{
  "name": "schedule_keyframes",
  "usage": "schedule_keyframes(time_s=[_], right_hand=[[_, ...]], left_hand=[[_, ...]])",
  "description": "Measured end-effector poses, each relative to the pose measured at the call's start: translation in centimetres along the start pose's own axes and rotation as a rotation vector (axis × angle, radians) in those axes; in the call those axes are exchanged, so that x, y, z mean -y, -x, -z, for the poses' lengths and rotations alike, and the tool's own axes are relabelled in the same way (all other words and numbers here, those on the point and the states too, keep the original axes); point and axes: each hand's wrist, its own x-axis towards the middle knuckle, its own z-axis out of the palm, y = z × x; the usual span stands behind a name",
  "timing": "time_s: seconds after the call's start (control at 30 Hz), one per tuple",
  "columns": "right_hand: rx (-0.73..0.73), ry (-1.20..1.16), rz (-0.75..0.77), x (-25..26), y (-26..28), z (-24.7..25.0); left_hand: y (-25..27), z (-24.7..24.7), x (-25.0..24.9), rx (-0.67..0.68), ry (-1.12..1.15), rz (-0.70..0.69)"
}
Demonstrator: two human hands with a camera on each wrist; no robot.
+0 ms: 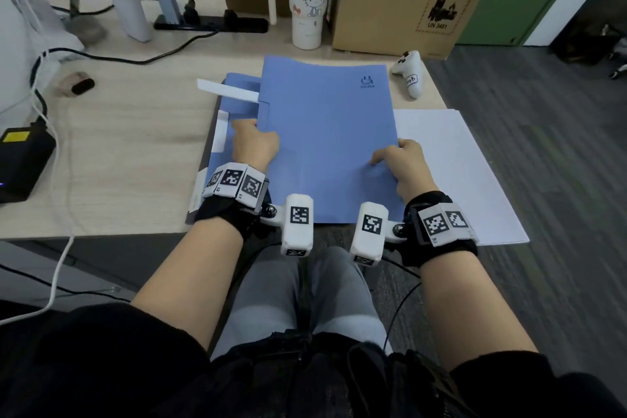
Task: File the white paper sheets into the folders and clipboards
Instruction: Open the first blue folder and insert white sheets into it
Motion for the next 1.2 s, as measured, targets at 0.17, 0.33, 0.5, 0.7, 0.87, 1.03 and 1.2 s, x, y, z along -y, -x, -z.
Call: schedule_keyframes(time_s=[0.17,0.33,0.5,0.7,0.87,1.03,1.2], right_hand=[[0.104,-0.157,0.021,1.9,0.4,0.9],[0.140,-0.288,0.091,2.5,0.8,0.5],[0.078,-0.303,0.186,2.5,0.9,0.1],[0.086,-0.351,0.264,2.9,1.1,0.1],[0.084,-0.367,0.287,3.0,1.3,0.2],[0.106,-0.369,0.338,2.9,1.4,0.7],[0.104,-0.380,0.376,3.0,1.5,0.3]], left_hand=[[1.1,1.8,-0.9,0.008,0.313,-0.092],[1.6,3.2,-0.4,0.066,0.335,-0.163],[-0.1,6.4,-1.2,-0.118,-0.075,-0.430],[-2.2,9.0,-3.6,-0.349,-0.569,-0.711],[-3.1,9.5,-5.0,-0.212,-0.627,-0.740],[-3.0,10.3,-6.0,-0.093,-0.518,-0.685],[-3.0,9.2,-5.8,-0.122,-0.264,-0.530]])
